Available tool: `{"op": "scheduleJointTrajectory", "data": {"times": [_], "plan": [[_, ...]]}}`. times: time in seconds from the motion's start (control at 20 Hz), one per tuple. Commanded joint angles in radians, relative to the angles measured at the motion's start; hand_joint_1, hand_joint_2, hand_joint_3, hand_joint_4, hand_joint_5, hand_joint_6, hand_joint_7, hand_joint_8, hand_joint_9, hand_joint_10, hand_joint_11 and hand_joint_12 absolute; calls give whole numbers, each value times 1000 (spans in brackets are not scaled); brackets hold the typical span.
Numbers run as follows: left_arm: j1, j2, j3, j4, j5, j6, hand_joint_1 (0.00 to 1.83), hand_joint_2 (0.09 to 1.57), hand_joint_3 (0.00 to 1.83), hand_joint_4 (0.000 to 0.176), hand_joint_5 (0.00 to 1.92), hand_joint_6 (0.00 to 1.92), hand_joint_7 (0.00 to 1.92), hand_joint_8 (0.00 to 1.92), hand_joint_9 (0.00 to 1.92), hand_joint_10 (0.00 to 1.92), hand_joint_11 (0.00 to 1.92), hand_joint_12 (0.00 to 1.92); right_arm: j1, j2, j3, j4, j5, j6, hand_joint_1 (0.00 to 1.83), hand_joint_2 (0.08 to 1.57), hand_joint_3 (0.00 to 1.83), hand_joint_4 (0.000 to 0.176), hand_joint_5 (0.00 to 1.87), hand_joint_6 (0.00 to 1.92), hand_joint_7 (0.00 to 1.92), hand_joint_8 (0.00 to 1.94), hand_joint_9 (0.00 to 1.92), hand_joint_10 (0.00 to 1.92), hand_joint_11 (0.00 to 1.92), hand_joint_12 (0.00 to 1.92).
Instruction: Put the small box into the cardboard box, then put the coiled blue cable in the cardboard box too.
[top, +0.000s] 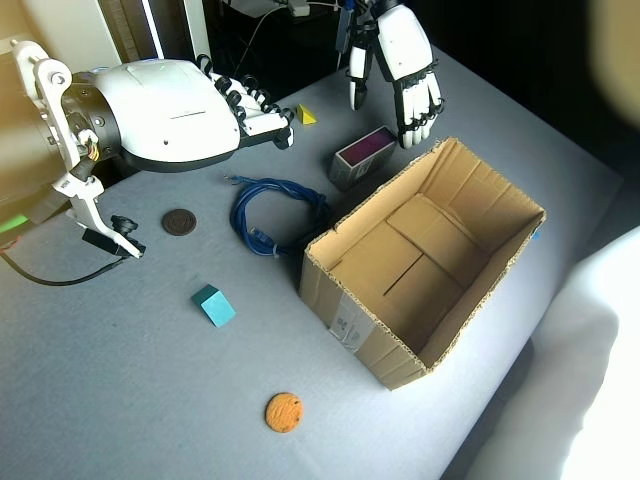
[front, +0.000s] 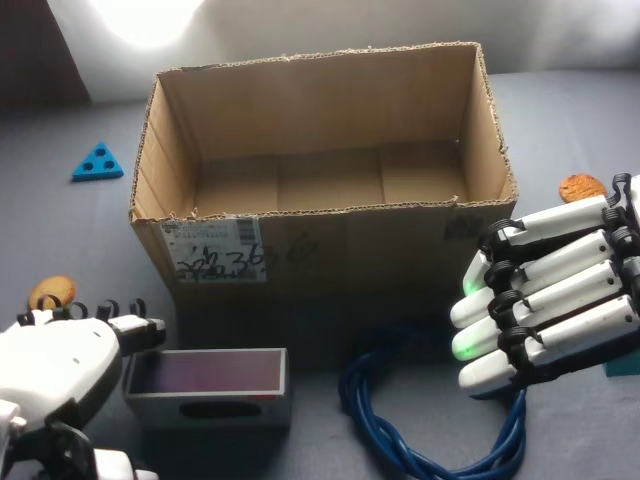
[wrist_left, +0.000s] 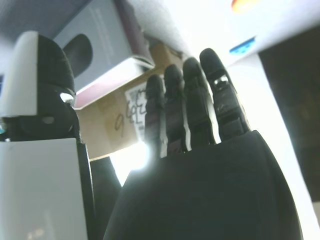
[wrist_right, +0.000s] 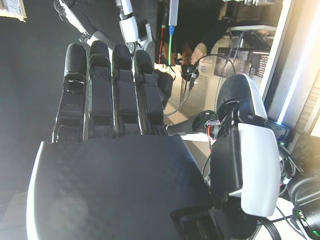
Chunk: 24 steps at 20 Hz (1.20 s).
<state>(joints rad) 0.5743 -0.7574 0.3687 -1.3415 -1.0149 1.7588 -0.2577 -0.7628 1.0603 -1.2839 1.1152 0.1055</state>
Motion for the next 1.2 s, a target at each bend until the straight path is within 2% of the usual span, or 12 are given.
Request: {"op": "scheduleJointTrajectory", "data": {"times": [0.0,0.1,0.2,0.35,0.55,0.7,0.8,1.0,1.1,1.15], "plan": [[-10,0,2,49,-82,0,1205,978,5,0,287,0,275,0,220,0,0,719,11,8,-1,80,85,4,247,1099,0,0,370,5,380,5,368,6,0,924],[-11,-16,3,46,-92,-2,1215,975,2,0,306,7,292,5,234,4,0,748,11,8,-1,80,89,4,228,1099,0,0,366,2,380,3,367,4,0,927],[-14,-37,4,40,-105,-2,1267,979,1,0,312,4,301,4,246,5,0,693,11,9,-1,80,95,4,255,1092,0,0,368,8,380,4,371,5,0,933],[-18,-65,6,35,-122,-2,1230,960,0,0,326,6,314,5,252,5,0,735,12,9,-1,80,103,4,230,1112,2,0,341,0,358,0,340,0,0,891],[-20,-101,15,32,-127,-2,1250,976,3,0,351,6,329,6,261,10,0,749,14,9,-1,80,108,4,231,1107,1,0,376,7,394,5,380,8,0,970],[-20,-112,19,30,-127,4,1225,991,5,0,320,0,307,0,241,1,0,685,16,9,-1,80,113,5,186,1119,2,0,356,0,366,0,349,1,0,909],[-20,-120,23,27,-127,5,1230,978,0,0,334,4,311,2,252,5,0,722,16,9,-1,80,116,5,230,1110,0,0,383,7,394,6,373,8,0,943],[-21,-145,37,23,-127,3,1225,983,1,0,328,1,311,1,251,3,0,725,18,9,-1,80,120,5,206,1115,1,0,378,4,385,2,363,3,0,945],[-24,-156,43,18,-127,3,1210,978,0,0,330,1,321,2,264,5,0,764,18,10,-1,80,121,6,193,1122,1,0,360,4,364,3,338,2,0,892],[-25,-160,46,16,-127,3,1233,996,6,0,325,1,307,3,239,6,0,687,19,10,-1,80,122,6,182,1120,0,0,364,3,371,3,347,4,0,926]]}}
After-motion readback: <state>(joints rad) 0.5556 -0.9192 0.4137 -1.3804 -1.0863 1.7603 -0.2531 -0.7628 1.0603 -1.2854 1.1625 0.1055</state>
